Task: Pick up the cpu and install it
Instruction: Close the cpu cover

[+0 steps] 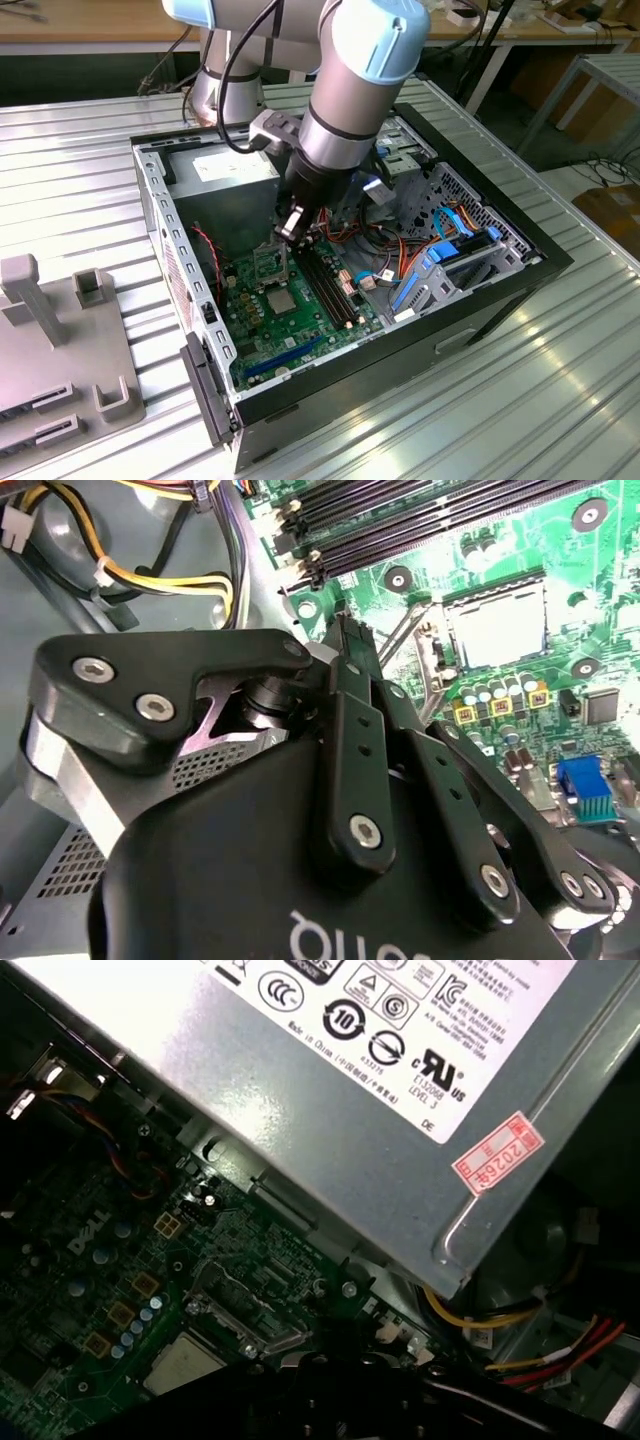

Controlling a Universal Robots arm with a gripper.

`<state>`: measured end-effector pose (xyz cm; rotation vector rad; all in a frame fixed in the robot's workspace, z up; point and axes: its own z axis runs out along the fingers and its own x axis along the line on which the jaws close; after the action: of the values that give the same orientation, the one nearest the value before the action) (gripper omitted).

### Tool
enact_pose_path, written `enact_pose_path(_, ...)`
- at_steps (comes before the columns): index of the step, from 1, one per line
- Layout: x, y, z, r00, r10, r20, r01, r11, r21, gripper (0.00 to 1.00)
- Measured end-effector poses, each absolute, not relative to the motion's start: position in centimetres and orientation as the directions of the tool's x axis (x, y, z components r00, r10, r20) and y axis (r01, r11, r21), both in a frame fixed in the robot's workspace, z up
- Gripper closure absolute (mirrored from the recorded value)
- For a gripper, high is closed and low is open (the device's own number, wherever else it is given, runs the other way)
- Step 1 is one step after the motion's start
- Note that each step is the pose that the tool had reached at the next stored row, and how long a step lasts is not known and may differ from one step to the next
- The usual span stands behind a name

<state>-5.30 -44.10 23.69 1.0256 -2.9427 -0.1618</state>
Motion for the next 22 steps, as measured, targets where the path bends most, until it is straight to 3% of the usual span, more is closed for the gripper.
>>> enact_pose_path(22,-5.6,-44.1,24.8,-0.697,-0.717,-0.013,-0.714,0.692,0.103,0.89)
